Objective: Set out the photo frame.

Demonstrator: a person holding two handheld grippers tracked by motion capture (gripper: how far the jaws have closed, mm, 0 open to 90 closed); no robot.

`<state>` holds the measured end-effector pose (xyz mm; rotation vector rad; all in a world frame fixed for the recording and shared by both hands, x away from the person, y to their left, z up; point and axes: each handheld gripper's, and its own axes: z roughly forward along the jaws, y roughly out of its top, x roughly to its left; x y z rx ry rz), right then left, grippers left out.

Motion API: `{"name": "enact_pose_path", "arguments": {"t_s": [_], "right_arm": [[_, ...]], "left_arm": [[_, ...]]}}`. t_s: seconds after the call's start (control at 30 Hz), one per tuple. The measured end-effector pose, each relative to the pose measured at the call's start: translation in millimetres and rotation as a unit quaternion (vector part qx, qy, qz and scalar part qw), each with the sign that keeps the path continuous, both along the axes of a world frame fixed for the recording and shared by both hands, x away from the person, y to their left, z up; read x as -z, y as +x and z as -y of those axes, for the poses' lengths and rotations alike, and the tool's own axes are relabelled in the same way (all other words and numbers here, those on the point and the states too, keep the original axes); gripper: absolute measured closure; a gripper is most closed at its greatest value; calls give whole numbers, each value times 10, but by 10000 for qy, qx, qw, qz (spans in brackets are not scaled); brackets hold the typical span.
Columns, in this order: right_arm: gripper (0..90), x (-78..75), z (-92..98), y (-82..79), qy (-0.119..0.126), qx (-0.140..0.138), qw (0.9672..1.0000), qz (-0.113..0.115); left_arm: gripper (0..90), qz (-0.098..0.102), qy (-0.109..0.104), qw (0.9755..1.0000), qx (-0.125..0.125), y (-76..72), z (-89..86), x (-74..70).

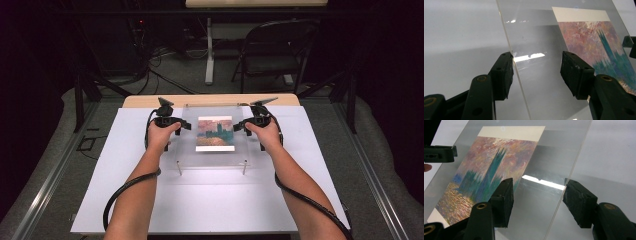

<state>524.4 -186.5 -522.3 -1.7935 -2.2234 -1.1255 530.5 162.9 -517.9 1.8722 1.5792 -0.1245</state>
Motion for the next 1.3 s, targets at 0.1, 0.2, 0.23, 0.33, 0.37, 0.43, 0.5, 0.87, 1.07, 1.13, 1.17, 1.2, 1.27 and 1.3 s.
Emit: {"name": "enact_pose_path", "arguments": {"t_s": [0.1,0.2,0.23,0.33,0.37,0.43,0.5,0.87,1.07,1.13,1.17,1.2,1.27,1.3], "right_arm": [[415,-37,-6,-20,-54,-31,10000,57],[416,-67,-10,-42,-80,-51,9998,145],[416,-82,-15,-55,-88,-27,9999,136],[420,-114,-12,-81,-128,-74,9996,239],[422,-131,-14,-93,-134,-74,9995,277],[425,-154,-16,-112,-155,-62,9994,297],[426,-182,-12,-133,-190,-91,9993,315],[433,-312,-16,-258,-338,-175,9977,557],[450,-410,-28,-319,-421,-230,9967,658],[458,-439,-25,-340,-460,-266,9960,717],[462,-451,-23,-349,-468,-279,9957,747],[468,-466,-21,-360,-463,-290,9957,750],[479,-487,-14,-377,-464,-312,9954,775],[482,-496,-14,-385,-455,-304,9954,784]], "left_arm": [[452,49,6,10000,16,-14,-7,-33],[461,111,17,9999,41,-39,-12,-69],[462,141,7,9999,23,-50,-11,-80],[475,199,-5,9998,45,-75,-25,-116],[478,218,4,9997,57,-80,-26,-125],[481,252,25,9997,69,-93,-22,-150],[485,274,33,9996,98,-108,-20,-177],[516,402,104,9989,213,-183,-30,-323],[535,486,140,9984,268,-239,-44,-411],[538,520,160,9981,283,-264,-44,-441],[541,526,153,9981,287,-280,-46,-456],[546,553,160,9979,285,-294,-51,-472],[555,593,173,9977,296,-324,-62,-496],[556,627,186,9974,305,-342,-71,-512]]}}
